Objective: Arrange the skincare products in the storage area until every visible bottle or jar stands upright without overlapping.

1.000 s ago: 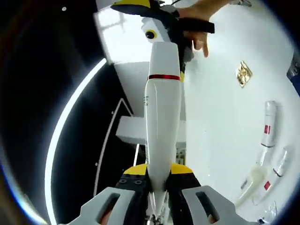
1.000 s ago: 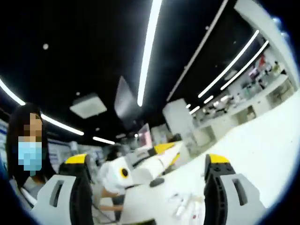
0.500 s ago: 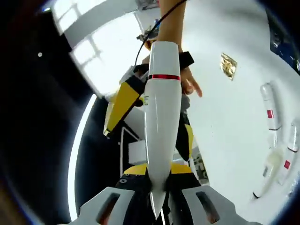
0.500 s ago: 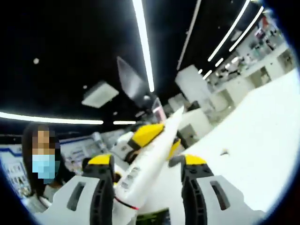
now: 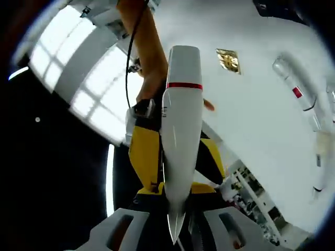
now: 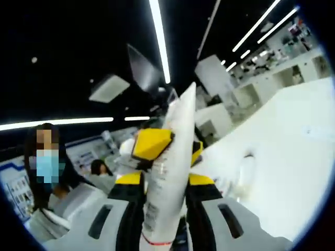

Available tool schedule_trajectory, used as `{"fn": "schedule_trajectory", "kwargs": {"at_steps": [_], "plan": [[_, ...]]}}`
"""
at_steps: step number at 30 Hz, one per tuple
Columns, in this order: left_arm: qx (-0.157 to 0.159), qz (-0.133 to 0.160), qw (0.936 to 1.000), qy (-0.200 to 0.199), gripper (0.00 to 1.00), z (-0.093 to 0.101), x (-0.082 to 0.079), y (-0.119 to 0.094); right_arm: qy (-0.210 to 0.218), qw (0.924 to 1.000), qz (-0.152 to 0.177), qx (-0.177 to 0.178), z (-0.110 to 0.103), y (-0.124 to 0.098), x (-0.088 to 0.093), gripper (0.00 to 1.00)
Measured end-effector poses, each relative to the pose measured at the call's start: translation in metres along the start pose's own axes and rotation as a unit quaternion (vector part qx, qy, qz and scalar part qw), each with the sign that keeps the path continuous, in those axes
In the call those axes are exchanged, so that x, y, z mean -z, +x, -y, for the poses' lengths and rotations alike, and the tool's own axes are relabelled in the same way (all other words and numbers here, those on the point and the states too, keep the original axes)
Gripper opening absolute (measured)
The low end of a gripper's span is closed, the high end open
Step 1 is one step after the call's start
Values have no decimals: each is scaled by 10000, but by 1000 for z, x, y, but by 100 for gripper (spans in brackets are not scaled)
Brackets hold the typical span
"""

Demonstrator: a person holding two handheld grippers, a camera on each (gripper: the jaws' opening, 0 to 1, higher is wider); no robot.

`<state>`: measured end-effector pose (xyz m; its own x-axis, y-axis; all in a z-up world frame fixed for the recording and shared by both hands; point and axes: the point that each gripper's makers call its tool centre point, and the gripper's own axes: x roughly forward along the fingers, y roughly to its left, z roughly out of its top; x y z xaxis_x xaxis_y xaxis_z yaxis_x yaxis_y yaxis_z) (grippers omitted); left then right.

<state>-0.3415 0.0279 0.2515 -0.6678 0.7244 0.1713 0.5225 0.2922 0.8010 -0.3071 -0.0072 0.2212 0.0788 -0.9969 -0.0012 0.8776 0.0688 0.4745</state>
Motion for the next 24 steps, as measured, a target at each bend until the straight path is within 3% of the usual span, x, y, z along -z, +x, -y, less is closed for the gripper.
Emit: {"fn": "schedule_trajectory", "kwargs": {"at_steps": [12, 15, 19, 24], "plan": [[-260, 485, 9944, 901, 13, 3, -13, -2, 121, 9999, 23, -64, 8, -2, 6, 23], [-275, 610, 9932, 954, 14, 11, -7, 5, 174, 9998, -16, -93, 9, 0, 10, 22], [-486, 953, 9858, 1297, 14, 16, -8, 8, 277, 9995, -130, -71, 9, 4, 17, 20], [-741, 912, 9834, 1386, 15, 5, -17, -3, 234, 9997, 18, -15, 11, 4, 13, 16]]}}
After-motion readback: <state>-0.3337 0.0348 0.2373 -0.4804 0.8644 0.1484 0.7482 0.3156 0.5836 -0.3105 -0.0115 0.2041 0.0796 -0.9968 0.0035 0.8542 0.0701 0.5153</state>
